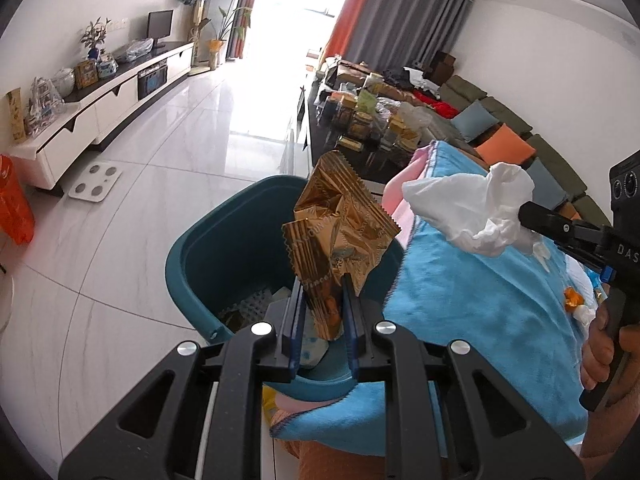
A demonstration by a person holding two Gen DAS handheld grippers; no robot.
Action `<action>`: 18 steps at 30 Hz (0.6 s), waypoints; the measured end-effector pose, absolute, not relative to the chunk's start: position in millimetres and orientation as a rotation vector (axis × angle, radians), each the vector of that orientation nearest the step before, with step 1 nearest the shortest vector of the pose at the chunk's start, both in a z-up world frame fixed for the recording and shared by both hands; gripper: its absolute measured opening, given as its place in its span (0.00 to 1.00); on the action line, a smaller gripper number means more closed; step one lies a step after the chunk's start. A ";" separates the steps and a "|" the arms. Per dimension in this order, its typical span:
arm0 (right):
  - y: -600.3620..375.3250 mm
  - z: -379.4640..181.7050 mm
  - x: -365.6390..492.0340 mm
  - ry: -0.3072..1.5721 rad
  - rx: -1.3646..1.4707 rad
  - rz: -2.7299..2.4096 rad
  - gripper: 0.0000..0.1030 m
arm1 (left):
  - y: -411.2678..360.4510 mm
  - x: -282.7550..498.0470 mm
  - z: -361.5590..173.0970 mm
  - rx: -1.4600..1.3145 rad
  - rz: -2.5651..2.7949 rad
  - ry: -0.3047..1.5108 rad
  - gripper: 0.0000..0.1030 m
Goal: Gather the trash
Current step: 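Carry the brown wrapper and tissue to the teal bin and release both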
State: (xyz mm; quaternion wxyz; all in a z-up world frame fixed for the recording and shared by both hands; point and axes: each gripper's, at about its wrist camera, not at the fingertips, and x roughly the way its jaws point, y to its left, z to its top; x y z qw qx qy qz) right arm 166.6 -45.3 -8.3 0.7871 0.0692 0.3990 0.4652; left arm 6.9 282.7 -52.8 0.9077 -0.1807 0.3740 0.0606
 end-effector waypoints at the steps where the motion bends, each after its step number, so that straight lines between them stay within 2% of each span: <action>1: -42.7 -8.8 166.8 0.862 0.144 1.002 0.02 | 283.9 7.4 -54.1 -0.374 0.129 0.775 0.17; 18: 8.1 -27.6 168.8 0.929 0.054 1.011 0.03 | 293.5 21.8 -74.0 -0.403 0.176 0.814 0.18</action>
